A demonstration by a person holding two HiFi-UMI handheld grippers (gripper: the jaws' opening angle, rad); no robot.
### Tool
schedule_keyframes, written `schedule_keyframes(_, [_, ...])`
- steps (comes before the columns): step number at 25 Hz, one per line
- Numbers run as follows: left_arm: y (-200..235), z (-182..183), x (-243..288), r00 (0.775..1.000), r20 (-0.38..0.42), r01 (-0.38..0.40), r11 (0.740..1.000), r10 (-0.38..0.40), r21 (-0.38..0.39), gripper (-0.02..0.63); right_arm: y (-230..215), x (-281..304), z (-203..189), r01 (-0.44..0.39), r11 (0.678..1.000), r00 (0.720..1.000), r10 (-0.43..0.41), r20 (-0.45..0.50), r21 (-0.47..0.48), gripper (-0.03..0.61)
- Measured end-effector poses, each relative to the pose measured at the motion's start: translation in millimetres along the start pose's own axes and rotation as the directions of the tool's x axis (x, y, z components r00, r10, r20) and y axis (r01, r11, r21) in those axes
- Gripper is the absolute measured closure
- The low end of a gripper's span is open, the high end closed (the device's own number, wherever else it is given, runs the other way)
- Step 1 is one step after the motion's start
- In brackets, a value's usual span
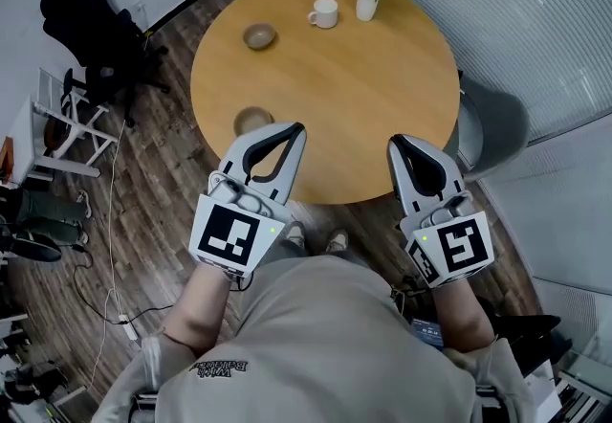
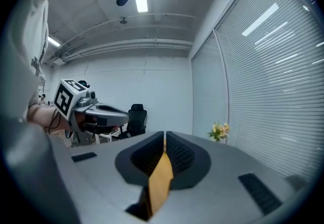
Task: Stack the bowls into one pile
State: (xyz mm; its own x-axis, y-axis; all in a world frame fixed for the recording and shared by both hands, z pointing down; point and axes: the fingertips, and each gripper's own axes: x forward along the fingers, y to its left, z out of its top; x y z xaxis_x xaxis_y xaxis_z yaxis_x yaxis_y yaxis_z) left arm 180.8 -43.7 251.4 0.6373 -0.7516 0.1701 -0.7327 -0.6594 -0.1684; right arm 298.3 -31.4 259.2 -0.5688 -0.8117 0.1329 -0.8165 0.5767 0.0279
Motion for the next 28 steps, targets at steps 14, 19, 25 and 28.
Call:
schedule_keyframes(14, [-34.7, -22.4, -6.1, 0.989, -0.1, -0.111, 0.994, 0.109, -0.016, 0.595, -19.4, -13.6, -26.3, -0.1, 0.994, 0.995, 0.1, 0.01, 0.033, 0.543])
schedule_keyframes(19, [-43.9, -30.1, -10.0, 0.985, -0.117, -0.119, 0.992, 0.123, 0.039, 0.595, -24.8, -15.9, -37.5, -0.112, 0.993, 0.994, 0.112, 0.015, 0.042, 0.543])
schedule_keyframes(25, [-52.5, -26.9, -6.4, 0.984, -0.122, -0.124, 0.989, 0.132, 0.078, 0.595, -25.5, -18.6, -41.0, -0.138, 0.99, 0.99, 0.137, 0.029, 0.037, 0.543])
schedule_keyframes(28, [-55.3, -23.0, -4.9, 0.984, -0.121, -0.125, 0.99, 0.133, 0.069, 0.595, -26.3, -20.8, -42.6, -0.133, 0.99, 0.991, 0.132, 0.033, 0.043, 0.543])
